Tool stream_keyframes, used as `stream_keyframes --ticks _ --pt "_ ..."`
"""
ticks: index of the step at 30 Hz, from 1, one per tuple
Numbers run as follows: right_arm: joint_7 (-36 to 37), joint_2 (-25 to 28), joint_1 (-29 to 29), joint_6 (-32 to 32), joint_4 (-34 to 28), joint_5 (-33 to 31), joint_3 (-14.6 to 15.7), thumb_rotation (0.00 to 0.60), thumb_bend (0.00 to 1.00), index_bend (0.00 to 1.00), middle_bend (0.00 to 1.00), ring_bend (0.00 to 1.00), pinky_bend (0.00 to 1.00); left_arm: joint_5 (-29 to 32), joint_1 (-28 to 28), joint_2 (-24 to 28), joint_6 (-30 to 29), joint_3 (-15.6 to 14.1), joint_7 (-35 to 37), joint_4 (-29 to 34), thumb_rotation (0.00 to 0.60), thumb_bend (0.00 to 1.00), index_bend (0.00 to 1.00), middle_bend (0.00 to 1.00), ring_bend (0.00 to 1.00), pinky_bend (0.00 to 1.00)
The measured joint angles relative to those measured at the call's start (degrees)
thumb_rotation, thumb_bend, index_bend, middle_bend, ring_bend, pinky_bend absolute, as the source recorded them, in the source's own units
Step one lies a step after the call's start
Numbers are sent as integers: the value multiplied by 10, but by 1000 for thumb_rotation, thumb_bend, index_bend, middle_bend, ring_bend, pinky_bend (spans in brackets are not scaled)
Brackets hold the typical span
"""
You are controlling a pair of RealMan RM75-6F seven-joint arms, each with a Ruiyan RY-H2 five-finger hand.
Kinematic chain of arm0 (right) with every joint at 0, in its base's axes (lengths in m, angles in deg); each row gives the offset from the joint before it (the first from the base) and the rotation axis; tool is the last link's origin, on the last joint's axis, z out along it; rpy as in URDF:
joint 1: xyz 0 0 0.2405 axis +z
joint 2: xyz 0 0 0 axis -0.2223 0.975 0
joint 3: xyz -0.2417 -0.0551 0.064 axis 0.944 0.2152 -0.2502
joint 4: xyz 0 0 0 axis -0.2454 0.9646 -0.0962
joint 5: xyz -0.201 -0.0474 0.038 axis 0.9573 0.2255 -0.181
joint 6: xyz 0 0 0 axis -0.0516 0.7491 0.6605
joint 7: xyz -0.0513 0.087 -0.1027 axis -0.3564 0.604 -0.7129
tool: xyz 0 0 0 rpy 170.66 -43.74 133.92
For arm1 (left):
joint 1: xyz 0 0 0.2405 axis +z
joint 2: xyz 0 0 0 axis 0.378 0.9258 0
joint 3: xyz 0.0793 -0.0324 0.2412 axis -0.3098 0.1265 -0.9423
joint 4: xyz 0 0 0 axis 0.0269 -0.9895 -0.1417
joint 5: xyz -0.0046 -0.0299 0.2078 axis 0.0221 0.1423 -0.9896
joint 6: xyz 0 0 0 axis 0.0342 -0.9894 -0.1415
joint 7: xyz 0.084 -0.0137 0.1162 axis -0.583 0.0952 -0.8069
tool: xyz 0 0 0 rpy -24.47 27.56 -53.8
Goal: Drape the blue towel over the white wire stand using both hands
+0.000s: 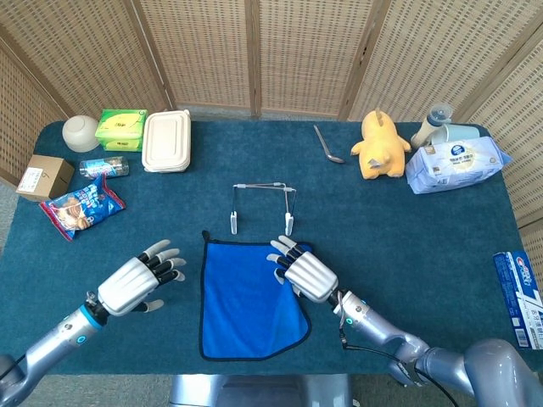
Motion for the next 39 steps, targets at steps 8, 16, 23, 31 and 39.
stream_keyframes --ticks 8,16,23,31,39 --pt "3 -4 -1 -3 7 -3 1 600 476 681 249 66 0 -13 -34 -40 12 -16 8 -53 600 143 309 215 130 58" --pt "7 -7 0 -5 13 -4 0 600 477 681 250 66 0 -12 -58 -83 17 -30 13 -94 600 144 297 197 114 51" --pt "10 -9 0 -4 17 -6 -2 600 477 679 250 66 0 -12 -76 -101 17 -39 12 -121 600 144 276 183 101 48" --pt "13 -11 0 -2 20 -9 -4 600 477 678 250 66 0 -7 -90 -120 17 -46 11 -145 600 143 257 172 92 45" --pt "17 -11 -2 -1 23 -11 -5 600 476 677 250 66 0 -1 -106 -145 17 -52 12 -174 600 145 256 170 91 44"
